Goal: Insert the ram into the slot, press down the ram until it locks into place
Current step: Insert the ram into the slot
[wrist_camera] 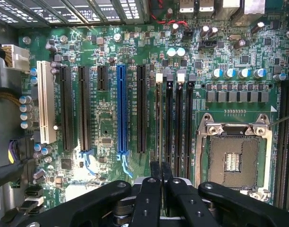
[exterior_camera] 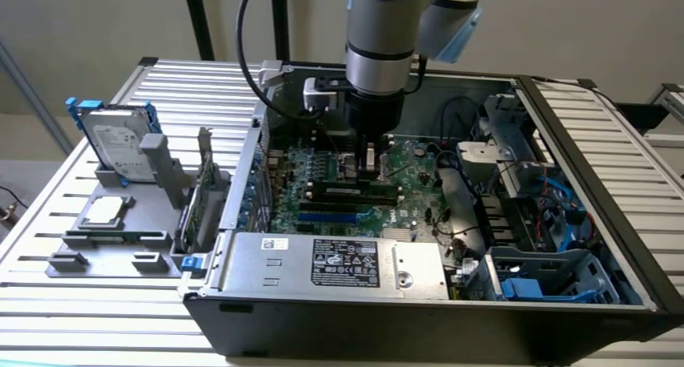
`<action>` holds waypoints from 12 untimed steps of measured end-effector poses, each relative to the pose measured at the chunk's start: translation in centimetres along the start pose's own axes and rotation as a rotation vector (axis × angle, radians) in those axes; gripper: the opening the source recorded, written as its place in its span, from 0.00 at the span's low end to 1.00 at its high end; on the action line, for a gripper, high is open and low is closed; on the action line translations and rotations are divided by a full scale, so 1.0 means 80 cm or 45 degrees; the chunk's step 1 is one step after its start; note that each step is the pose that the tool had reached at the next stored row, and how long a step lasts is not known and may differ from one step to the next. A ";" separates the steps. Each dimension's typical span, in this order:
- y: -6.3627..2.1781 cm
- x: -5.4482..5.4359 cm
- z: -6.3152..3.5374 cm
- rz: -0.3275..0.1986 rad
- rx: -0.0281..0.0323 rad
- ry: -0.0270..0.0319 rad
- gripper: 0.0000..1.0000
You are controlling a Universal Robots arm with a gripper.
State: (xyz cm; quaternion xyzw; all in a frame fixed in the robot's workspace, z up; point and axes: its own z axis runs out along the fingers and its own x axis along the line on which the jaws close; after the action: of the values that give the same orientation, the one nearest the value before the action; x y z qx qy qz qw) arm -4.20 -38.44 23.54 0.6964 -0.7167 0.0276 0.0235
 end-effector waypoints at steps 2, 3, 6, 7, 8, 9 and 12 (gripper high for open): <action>0.000 0.000 0.000 0.000 0.0000 0.0000 0.12; 0.000 0.000 0.001 0.000 0.0000 0.0000 0.12; 0.000 0.000 0.002 0.000 0.0001 -0.0001 0.12; 0.000 0.000 0.002 0.000 0.0001 -0.0002 0.12; 0.000 0.000 0.002 0.000 0.0000 -0.0004 0.12; 0.000 0.000 0.002 0.000 0.0000 -0.0003 0.12; 0.000 0.000 0.002 0.000 0.0000 -0.0004 0.12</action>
State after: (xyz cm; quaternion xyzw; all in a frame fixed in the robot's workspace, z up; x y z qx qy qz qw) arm -4.18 -38.44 23.36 0.6964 -0.7167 0.0275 0.0234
